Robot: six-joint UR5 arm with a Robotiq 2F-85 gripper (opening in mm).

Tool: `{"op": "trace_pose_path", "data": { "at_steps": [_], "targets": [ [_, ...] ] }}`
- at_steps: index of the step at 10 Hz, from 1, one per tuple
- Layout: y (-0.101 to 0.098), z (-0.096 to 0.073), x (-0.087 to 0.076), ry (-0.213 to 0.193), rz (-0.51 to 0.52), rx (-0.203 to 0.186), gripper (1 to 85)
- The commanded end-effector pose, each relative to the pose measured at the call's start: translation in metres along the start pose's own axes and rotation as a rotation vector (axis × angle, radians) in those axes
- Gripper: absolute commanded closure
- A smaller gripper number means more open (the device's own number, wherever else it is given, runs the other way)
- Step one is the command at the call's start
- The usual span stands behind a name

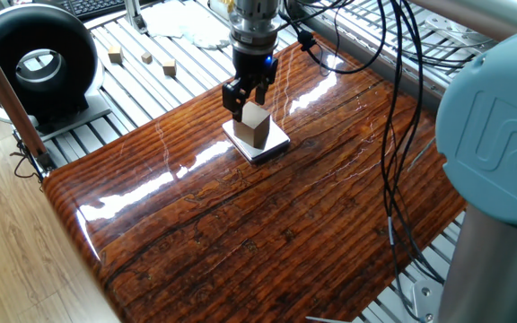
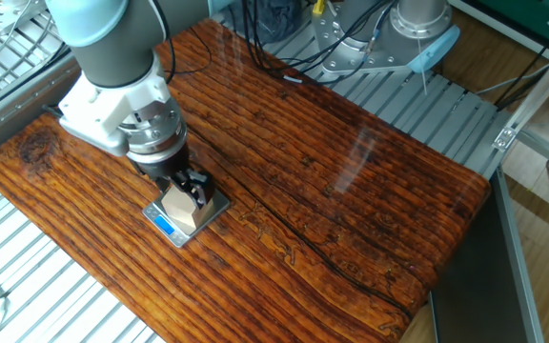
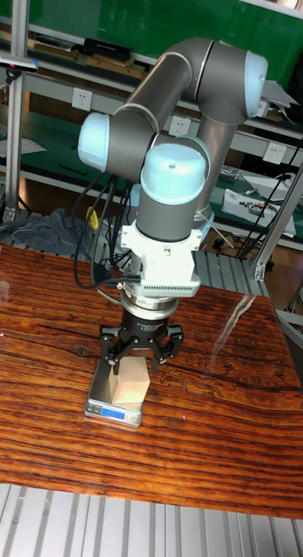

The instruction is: Remove the object from the scale

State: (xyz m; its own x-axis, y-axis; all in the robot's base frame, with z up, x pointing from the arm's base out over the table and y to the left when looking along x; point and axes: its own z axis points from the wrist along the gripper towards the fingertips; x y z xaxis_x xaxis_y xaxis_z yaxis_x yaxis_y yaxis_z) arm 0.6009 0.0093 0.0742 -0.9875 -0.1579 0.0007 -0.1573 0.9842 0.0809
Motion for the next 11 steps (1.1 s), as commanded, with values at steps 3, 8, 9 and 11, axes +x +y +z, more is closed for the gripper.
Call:
{"op": "trace_pose_path", "data": {
  "at_steps": [3,8,9,11],
  "targets": [
    [-0.003,0.004,-0.002,0.005,0.004,0.006,12.3],
    [0.003,0.01,-0.003,0.002,0.002,-0.003,8.3],
    [0.001,0.016,-0.003,0.005,0.006,0.008,8.7],
    [0.0,0.028,-0.003,-0.004,-0.002,0.008,9.0]
  ]
}}
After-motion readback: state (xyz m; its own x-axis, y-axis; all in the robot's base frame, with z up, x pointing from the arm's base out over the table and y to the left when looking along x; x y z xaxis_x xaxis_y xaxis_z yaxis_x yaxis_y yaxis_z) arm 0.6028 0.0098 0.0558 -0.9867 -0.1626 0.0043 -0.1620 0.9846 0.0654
